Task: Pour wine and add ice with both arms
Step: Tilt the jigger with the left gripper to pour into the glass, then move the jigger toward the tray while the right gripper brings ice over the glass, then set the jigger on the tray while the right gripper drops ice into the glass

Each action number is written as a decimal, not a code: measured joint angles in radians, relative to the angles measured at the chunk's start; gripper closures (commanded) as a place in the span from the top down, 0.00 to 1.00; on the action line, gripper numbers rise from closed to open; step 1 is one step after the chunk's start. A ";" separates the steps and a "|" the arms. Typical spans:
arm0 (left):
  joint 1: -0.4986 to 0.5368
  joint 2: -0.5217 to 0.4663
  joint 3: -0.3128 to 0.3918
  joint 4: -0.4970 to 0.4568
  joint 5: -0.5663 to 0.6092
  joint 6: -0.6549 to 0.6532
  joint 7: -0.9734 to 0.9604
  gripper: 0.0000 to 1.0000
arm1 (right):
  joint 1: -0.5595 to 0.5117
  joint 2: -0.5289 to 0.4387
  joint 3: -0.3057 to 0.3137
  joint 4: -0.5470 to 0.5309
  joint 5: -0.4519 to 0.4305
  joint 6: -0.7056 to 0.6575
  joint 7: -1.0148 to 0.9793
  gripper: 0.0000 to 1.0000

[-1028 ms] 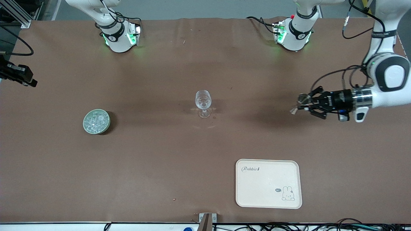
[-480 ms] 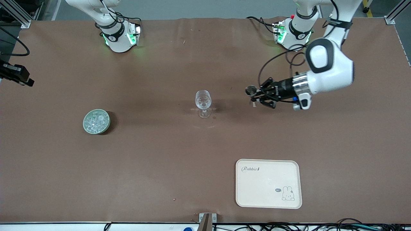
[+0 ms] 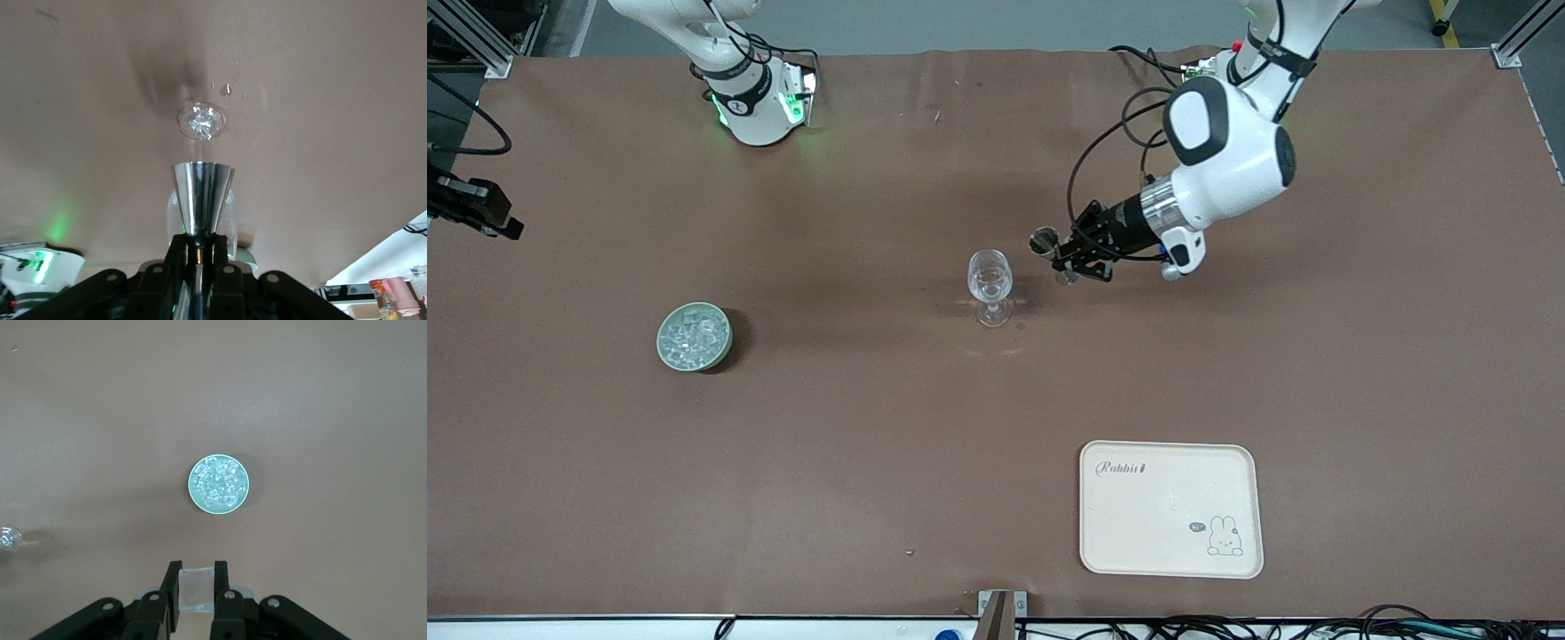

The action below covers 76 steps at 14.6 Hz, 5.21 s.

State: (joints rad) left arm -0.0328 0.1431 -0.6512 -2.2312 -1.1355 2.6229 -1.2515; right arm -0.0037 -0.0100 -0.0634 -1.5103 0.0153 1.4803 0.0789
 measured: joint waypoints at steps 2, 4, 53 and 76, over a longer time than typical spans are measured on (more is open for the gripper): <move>-0.006 0.035 -0.024 0.025 0.000 0.049 -0.012 0.00 | 0.000 0.000 0.000 0.000 0.000 0.000 0.000 0.02; -0.018 0.060 -0.029 0.047 0.005 0.090 -0.013 0.00 | 0.000 0.000 0.000 0.000 0.000 0.000 0.000 0.02; -0.040 0.126 0.488 0.318 -0.026 -0.294 0.096 0.00 | 0.446 0.097 0.024 -0.015 0.015 0.046 0.565 0.02; -0.036 0.823 0.715 0.840 -0.497 -0.430 0.470 0.91 | 0.854 0.464 0.023 -0.021 0.021 0.508 1.168 0.06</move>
State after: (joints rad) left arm -0.0686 0.9660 0.0634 -1.3916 -1.6329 2.1925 -0.7810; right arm 0.8504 0.4536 -0.0400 -1.5310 0.0361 1.9881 1.2468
